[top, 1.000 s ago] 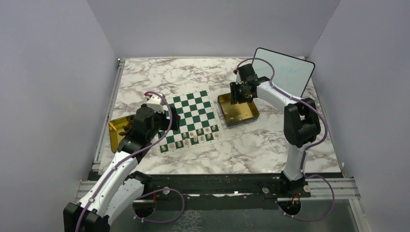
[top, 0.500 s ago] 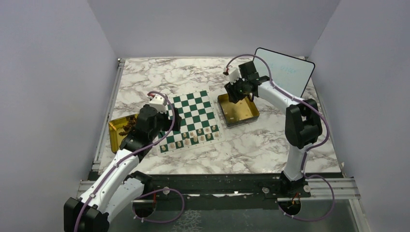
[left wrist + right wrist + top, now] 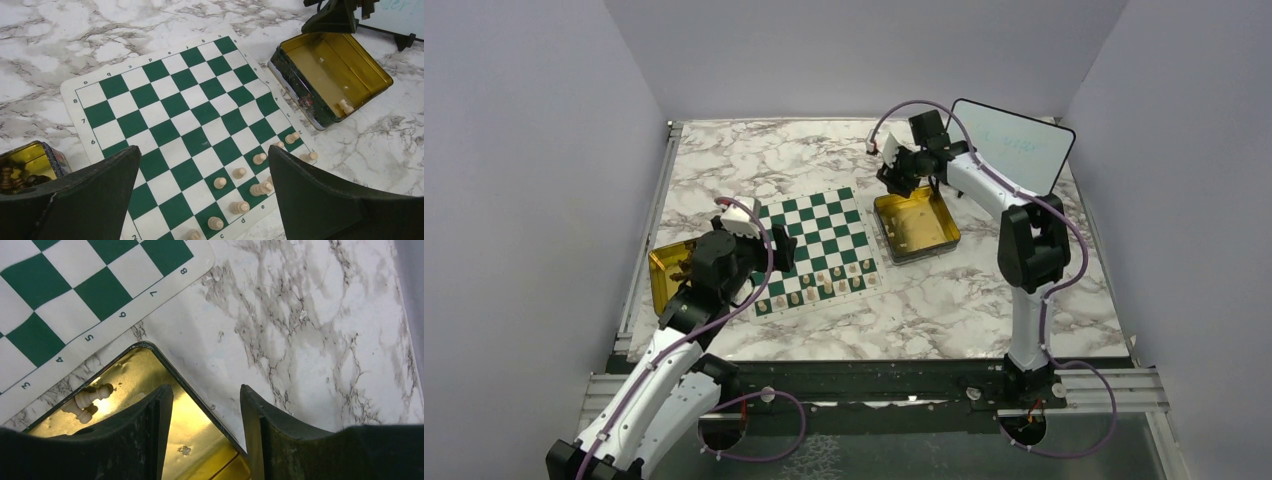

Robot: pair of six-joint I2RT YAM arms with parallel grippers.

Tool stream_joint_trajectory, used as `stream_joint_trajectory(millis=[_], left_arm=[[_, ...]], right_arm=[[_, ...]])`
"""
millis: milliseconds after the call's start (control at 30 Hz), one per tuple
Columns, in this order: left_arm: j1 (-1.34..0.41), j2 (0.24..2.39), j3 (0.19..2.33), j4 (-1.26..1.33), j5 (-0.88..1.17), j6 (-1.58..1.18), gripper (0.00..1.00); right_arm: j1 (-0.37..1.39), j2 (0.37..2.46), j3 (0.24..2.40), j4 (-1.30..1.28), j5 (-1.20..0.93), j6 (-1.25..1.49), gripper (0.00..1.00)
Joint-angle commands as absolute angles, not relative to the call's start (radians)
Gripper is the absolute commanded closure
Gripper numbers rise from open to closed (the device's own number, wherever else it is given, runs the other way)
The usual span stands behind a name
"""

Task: Set up the chess pieces on the board
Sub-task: Adjust the storage box at the center of the board.

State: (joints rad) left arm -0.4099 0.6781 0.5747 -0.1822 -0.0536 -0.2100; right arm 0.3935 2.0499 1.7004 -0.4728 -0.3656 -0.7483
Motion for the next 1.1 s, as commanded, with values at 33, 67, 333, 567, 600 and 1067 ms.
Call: stream_joint_trajectory(millis=[33, 67, 333, 567, 600, 1067], left_arm=[[-0.414, 0.634, 0.558, -0.169, -0.071, -0.218, 0.01], [-0.414, 0.632, 0.557, -0.167, -0.075, -0.218, 0.01], [-0.414, 0.628, 0.557, -0.165, -0.093, -0.216, 0.01], [-0.414, 0.618, 0.554, -0.164, -0.108, -0.215, 0.01], [-0.414, 0.617, 0.554, -0.163, -0.108, -0.215, 0.01], [-0.414, 0.615, 0.55, -0.155, -0.115, -0.212, 0.01]], right_arm=[[0.392, 2.119, 1.768, -0.608, -0.385, -0.907, 0.43], [0.392, 2.122, 1.77, -0.61, -0.375, -0.919, 0.43], [0.388, 2.185, 1.804, -0.605, -0.349, -0.96, 0.56], [0.387, 2.226, 1.843, -0.616, -0.318, -0.949, 0.6], [0.387, 2.227, 1.84, -0.614, -0.317, -0.947, 0.6], [0.371, 2.193, 1.775, -0.585, -0.256, -0.861, 0.69]])
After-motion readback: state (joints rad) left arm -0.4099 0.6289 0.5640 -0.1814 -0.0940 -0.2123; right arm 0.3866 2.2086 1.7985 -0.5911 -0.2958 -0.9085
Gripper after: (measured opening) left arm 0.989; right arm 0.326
